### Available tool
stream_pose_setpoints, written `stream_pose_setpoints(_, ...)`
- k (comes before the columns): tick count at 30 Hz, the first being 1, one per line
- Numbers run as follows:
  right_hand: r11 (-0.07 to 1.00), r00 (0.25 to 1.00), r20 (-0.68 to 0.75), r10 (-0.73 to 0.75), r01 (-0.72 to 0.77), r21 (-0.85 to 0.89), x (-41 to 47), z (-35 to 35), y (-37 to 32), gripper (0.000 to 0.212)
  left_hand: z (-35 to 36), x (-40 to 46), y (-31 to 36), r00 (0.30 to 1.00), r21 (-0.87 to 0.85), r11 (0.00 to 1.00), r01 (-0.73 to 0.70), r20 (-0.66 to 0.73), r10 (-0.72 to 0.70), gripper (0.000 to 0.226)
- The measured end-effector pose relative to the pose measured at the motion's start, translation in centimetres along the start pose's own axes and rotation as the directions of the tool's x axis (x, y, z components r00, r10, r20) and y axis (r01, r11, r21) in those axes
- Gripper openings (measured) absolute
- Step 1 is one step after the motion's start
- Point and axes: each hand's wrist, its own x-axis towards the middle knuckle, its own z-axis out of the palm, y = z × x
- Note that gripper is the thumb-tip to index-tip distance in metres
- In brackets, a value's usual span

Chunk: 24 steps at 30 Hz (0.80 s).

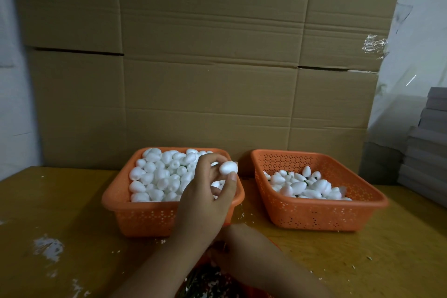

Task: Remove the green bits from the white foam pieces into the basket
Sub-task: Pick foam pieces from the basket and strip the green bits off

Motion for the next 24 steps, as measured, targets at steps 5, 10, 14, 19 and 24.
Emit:
stream_pose_setpoints(5,1.000,0.998,-0.061,0.014,-0.013,0.017,0.2,0.1,0.1,0.023,-0.2,0.2,0.2,0.991,0.071,0.991,-0.113,-0.066,0.118,0.016)
stream_pose_setpoints(10,0.990,0.876,-0.479,0.064,0.003,0.138,0.3,-0.3,0.0,0.016,-0.3,0.6,0.1,0.987,-0.001,0.999,-0.038,-0.159,0.038,0.015)
stream_pose_setpoints(14,0.903,0.720,-0.651,0.242,0.079,0.423,0.3,-1.0,0.5,0.021,-0.5,0.6,-0.4,0.987,-0.084,0.996,0.040,-0.153,-0.052,0.012)
stream_pose_setpoints(19,0.880,0.743,-0.623,0.245,0.099,0.465,0.3,-0.9,0.7,0.039,-0.5,0.5,0.2,0.992,-0.163,0.984,0.069,-0.091,-0.085,0.017)
stream_pose_setpoints(24,0.891,0.782,-0.583,0.219,0.083,0.446,0.5,-0.6,0.6,0.042,-0.3,0.5,0.2,0.995,-0.167,0.983,0.077,-0.051,-0.087,0.022)
